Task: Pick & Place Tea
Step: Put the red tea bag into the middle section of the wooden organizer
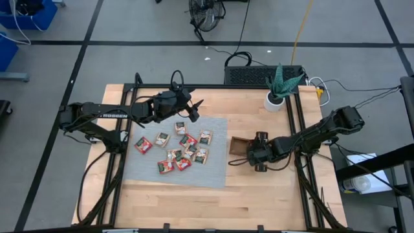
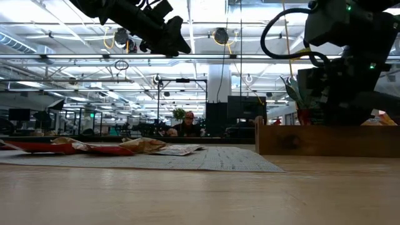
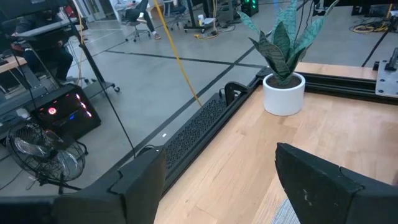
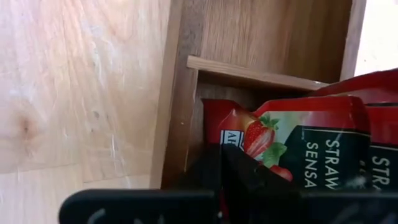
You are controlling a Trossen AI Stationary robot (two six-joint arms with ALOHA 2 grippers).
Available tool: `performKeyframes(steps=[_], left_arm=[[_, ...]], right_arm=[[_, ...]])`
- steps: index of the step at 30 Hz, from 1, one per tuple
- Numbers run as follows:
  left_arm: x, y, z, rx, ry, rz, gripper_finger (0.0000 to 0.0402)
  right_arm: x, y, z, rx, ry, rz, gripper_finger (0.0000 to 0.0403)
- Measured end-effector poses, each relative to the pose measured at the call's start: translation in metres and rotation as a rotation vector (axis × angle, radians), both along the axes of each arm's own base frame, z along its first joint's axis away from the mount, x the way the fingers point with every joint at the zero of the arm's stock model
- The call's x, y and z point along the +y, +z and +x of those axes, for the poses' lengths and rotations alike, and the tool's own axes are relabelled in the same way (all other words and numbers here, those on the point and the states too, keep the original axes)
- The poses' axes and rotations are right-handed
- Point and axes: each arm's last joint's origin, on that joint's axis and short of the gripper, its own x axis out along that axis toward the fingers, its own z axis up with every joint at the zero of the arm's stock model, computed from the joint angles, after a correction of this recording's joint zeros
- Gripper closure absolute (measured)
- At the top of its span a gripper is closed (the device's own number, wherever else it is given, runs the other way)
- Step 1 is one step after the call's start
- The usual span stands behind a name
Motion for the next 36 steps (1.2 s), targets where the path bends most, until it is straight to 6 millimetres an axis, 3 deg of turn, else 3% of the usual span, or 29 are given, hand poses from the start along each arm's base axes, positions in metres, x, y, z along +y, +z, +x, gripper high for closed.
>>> performKeyframes(steps=[9,22,36], left_arm=[[0.000,0.000,0.000,0.000,0.000,0.000,0.0105],[0.000,0.000,0.000,0.000,0.000,0.000,0.0105],[0.000,0.000,0.000,0.000,0.000,0.000,0.0105]], right_arm=[[0.001,0.000,-0.001,-0.023,0.009,-0.104,0.0403],[0.014,0.002,0.009,-0.034,0.146,0.283,0.0403],[0.017,0.007,0.013,-0.037,0.154,0.292,0.0403]])
